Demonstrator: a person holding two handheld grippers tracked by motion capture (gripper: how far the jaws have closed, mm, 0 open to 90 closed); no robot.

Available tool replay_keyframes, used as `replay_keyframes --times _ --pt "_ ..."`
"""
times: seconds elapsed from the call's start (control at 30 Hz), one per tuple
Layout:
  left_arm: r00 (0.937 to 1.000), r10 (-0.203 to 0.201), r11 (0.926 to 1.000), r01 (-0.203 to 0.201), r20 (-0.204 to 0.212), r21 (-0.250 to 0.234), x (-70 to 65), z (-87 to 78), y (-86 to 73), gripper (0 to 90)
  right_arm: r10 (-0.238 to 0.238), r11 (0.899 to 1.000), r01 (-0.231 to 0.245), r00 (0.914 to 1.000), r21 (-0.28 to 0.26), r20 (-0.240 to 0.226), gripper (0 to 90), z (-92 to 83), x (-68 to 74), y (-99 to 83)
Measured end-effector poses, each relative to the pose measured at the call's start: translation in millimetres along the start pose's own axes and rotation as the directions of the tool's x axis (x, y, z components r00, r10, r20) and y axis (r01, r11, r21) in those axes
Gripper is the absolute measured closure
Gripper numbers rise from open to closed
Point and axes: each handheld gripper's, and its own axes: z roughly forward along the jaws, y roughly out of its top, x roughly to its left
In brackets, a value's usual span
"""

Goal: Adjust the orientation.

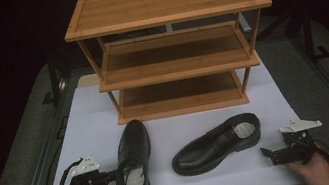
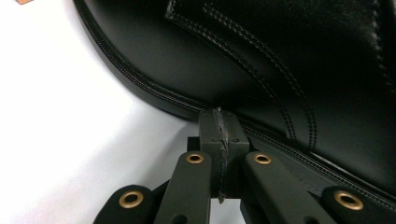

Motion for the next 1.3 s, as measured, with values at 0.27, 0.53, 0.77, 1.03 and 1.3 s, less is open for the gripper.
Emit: replay_keyframes --times 0.27,0.53,0.77,1.03,1.3 --pt "1.0 -0.003 1.0 0.003 0.004 -0.003 -2.8 10.7 8.9 90.0 0.0 1.0 0.0 1.0 0.0 0.0 0.0 0.0 0.0 0.0" --pt "0.9997 0.002 1.0 -0.002 0.025 -0.001 -7.8 21.2 17.5 90.0 0.001 1.0 -0.001 1.0 0.0 0.0 0.0 0.0 0.0 0.0" --pt "0.9988 0.012 0.9999 -0.011 0.048 -0.002 -12.8 28.5 22.9 90.0 0.0 1.0 0.0 1.0 0.0 0.0 0.0 0.0 -0.1 0.0" --pt "0.9982 0.018 0.9998 -0.018 0.057 0.0 -17.0 34.2 27.5 90.0 -0.002 1.0 0.002 1.0 -0.002 0.0 0.0 0.1 -0.2 -0.1" --pt "0.9975 0.029 0.9996 -0.029 0.064 -0.002 -19.3 37.0 29.3 90.0 -0.002 1.0 0.002 1.0 -0.002 0.0 0.0 0.1 -0.2 -0.1"
